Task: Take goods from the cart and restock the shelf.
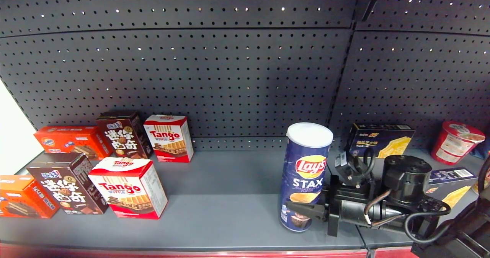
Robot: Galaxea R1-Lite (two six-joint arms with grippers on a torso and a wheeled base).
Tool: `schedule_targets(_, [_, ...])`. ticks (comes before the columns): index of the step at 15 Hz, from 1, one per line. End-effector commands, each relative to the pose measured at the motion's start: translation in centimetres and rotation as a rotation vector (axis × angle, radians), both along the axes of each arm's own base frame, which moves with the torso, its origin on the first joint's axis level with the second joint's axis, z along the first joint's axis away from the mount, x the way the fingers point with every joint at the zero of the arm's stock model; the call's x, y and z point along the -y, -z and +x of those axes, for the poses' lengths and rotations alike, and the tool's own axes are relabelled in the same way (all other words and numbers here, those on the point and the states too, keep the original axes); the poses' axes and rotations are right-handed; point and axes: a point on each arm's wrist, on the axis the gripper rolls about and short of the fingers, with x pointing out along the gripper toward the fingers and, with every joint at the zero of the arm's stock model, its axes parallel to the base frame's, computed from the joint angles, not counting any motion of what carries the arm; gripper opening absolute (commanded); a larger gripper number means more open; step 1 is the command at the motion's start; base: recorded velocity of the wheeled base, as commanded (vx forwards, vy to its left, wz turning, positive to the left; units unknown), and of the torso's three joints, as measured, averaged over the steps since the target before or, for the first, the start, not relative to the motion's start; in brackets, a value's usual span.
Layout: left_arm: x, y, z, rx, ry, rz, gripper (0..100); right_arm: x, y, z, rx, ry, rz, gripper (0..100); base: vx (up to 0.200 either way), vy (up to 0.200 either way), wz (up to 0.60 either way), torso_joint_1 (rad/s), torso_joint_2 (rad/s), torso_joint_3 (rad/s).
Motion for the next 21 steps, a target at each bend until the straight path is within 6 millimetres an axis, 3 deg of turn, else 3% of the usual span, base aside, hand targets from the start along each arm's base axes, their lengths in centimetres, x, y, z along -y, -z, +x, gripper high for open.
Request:
schedule_targets(1, [0.0, 0.1, 0.1, -0.005, 0.001, 0.001, 0, -0.1, 0.9, 0.0, -0.019, -0.003, -0.012, 0, 0.000, 0.000, 0.00, 0.000, 0.00, 0.000])
schedule_targets(18, [0.0, 0.3, 0.0, -0.005, -0.001, 0.001, 0, -1.5, 2.2, 0.0, -0.026, -0.034, -0.021, 0, 0.000, 0.000, 0.00, 0.000, 0.00, 0.000])
schedule_targets(19, [0.0, 0.3, 0.0, -0.003, -0.001, 0.001, 0, -1.5, 2.3, 0.0, -0.022, -0.035, -0.019, 100, 0.000, 0.000, 0.00, 0.000, 0.00, 0.000])
schedule_targets(21, [0.0, 0.3, 0.0, -0.003, -0.001, 0.001, 0, -1.5, 2.3, 0.0, -0.021, -0.032, -0.019, 100, 0.000, 0.000, 0.00, 0.000, 0.00, 0.000])
